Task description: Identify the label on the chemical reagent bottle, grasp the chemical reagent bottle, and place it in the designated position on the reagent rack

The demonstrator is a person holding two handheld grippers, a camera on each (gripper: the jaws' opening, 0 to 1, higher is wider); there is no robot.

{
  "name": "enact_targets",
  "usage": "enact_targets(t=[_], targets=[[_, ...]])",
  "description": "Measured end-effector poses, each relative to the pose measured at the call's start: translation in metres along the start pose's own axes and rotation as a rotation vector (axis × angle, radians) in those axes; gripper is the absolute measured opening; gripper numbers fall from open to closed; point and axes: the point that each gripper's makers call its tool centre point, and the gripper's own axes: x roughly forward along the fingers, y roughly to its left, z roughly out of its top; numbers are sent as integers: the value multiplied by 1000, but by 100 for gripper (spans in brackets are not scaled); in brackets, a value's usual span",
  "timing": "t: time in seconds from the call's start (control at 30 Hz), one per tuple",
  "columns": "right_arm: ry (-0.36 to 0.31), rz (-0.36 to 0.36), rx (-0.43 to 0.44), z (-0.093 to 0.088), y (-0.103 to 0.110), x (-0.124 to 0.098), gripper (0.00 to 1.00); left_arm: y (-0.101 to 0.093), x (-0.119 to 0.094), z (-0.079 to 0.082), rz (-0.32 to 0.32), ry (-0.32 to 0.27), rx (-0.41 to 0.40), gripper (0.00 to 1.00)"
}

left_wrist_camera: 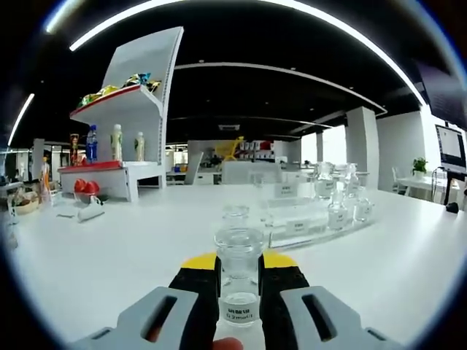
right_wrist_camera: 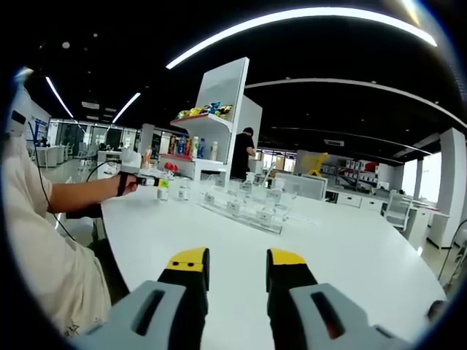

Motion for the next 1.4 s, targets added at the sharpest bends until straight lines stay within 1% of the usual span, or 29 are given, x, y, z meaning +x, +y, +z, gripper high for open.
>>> enact_targets(t=[0.13, 0.3, 0.5, 0.53, 0.63, 0.9, 1.1, 1.4], targets=[[-1, 3, 1, 0, 1, 1, 31, -1, -2, 7, 4, -3, -9, 20], [-10, 3, 5, 2, 1, 0, 31, 3, 0, 19, 26, 14, -43, 20], [-21, 1, 13, 4, -2, -2, 31, 11, 2, 19, 44, 51, -94, 20], [-20, 0, 15, 3, -2, -2, 31, 12, 2, 19, 48, 65, -102, 20], [-26, -1, 18, 4, -2, -3, 31, 13, 1, 26, 47, 67, -114, 20], [-26, 2, 19, 4, -2, -2, 31, 6, 0, 46, 41, 54, -89, 20], [-27, -3, 21, 3, -4, -2, 31, 3, 0, 51, 38, 46, -79, 20], [-28, -15, 25, 2, -10, -6, 31, -13, -5, 65, 8, 12, -28, 19]])
